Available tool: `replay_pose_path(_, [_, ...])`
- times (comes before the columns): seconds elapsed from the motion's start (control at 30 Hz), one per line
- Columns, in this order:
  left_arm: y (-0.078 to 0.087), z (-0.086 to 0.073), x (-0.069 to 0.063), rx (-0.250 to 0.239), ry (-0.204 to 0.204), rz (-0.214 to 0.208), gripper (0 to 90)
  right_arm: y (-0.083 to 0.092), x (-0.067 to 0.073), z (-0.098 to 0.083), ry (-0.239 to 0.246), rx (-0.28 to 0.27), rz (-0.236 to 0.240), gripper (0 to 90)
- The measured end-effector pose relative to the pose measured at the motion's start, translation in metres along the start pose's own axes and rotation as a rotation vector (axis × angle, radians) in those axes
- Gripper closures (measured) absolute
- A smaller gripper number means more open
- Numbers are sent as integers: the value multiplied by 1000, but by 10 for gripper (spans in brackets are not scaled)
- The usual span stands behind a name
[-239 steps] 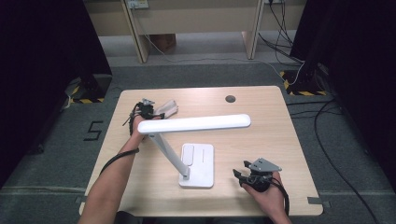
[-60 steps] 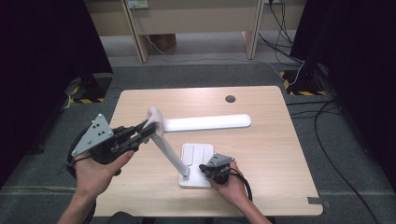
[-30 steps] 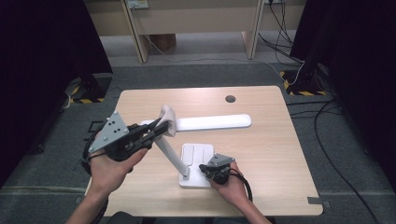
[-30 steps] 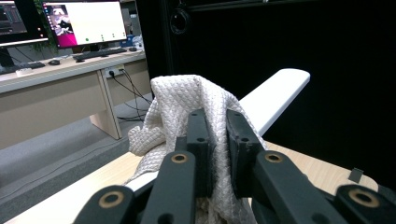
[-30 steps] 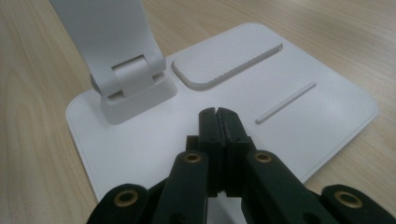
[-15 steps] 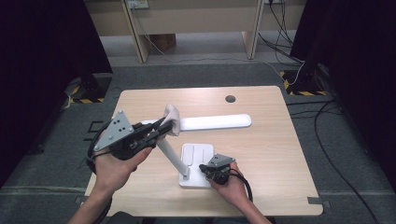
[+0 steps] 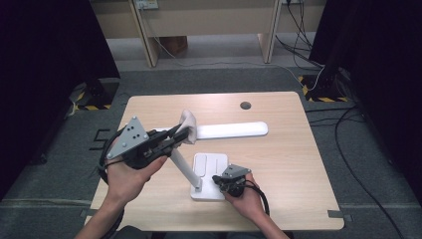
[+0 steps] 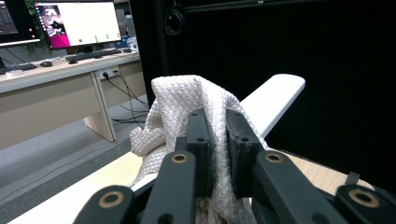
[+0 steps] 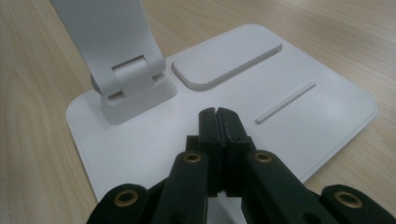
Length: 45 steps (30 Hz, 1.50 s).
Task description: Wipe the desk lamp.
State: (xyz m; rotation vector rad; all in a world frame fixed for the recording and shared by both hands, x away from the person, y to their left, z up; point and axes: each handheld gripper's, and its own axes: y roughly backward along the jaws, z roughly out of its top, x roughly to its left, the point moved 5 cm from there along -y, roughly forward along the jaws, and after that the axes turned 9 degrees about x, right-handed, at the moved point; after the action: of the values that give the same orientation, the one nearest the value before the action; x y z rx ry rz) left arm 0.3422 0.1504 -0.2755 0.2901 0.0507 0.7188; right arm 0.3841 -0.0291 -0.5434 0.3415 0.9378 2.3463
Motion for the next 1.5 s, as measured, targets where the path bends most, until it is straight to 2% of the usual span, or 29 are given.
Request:
replay_pose_path(0.8, [-9,3,-5,2,0,0,817,0,1,0,9,2,-5,896])
replay_pose_path(1.5, [-21,8,-14,2,-4,-19,817,0,0,0,8,-1,-1,896])
